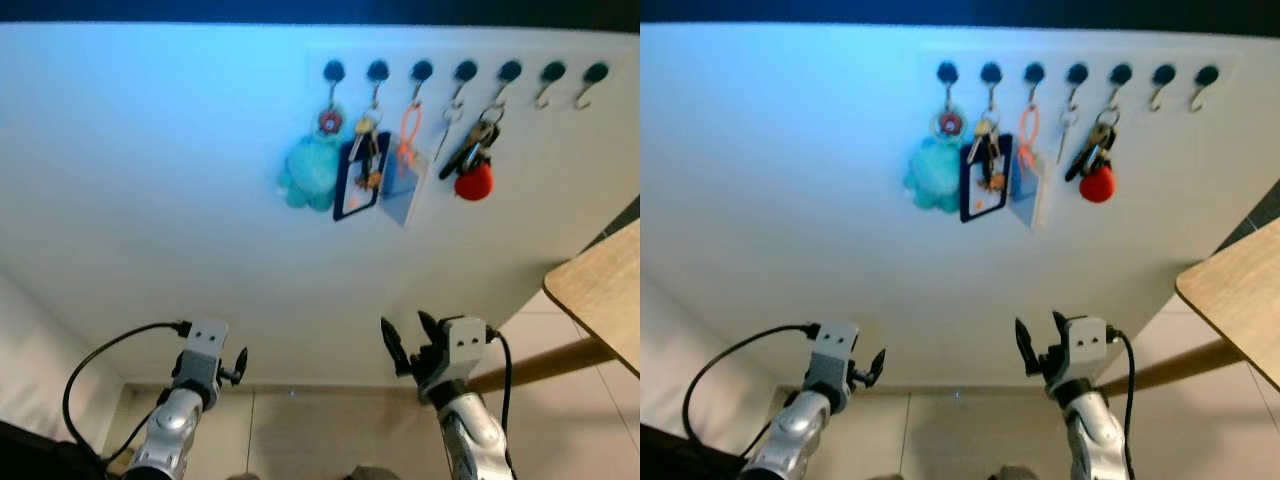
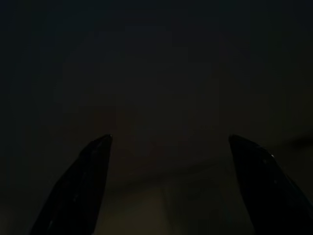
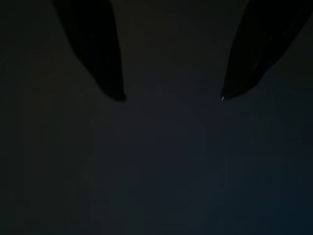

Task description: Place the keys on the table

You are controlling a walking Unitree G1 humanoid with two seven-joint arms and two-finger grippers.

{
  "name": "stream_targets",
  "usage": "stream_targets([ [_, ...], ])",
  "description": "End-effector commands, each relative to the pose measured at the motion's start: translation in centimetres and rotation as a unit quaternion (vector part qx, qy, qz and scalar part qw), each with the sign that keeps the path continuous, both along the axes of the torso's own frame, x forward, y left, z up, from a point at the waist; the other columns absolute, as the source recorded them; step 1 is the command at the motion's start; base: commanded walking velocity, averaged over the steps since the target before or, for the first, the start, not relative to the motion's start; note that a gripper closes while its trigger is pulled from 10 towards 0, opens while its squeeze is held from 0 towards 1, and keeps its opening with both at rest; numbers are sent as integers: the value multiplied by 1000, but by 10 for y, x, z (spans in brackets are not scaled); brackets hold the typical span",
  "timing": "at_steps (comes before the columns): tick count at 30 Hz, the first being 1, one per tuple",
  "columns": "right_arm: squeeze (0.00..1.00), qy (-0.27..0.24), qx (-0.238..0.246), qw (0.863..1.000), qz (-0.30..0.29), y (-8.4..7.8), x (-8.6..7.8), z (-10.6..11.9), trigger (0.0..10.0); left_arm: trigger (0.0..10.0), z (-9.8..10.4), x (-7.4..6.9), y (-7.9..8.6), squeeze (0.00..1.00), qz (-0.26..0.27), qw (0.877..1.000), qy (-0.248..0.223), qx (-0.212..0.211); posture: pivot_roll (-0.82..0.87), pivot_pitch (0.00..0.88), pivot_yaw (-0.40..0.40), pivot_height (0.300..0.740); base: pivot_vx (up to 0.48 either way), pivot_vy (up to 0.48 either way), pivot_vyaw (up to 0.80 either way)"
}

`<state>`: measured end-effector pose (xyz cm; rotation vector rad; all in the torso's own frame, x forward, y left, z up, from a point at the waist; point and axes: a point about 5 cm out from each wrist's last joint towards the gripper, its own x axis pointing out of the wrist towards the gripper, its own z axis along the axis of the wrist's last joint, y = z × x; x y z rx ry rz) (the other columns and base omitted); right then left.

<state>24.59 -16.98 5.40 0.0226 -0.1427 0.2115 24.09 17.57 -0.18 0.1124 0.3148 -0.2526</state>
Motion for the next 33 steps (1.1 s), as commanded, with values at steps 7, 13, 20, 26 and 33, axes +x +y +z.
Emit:
stream_targets([
  [7,0,-166,-28,982,-91,-17,-9,69,10000,10000,57,-12,-13,0,-124,983,-125,-51,2,106,-20,740,0,0,0],
  [13,0,-218,-10,968,-124,-26,-12,106,10000,10000,94,-12,-26,0,-168,967,-177,-74,7,110,-17,740,0,0,0],
  [20,0,-269,15,952,-144,-36,-9,152,10000,10000,134,-8,-38,0,-201,948,-232,-80,8,117,-12,740,0,0,0],
  [26,0,-248,62,960,-116,-42,8,172,10000,10000,165,6,-46,0,-188,937,-282,-80,4,120,-12,740,0,0,0],
  [33,0,-253,59,963,-74,-50,16,199,10000,10000,200,10,-62,0,-222,918,-312,-102,8,117,-18,740,0,0,0],
])
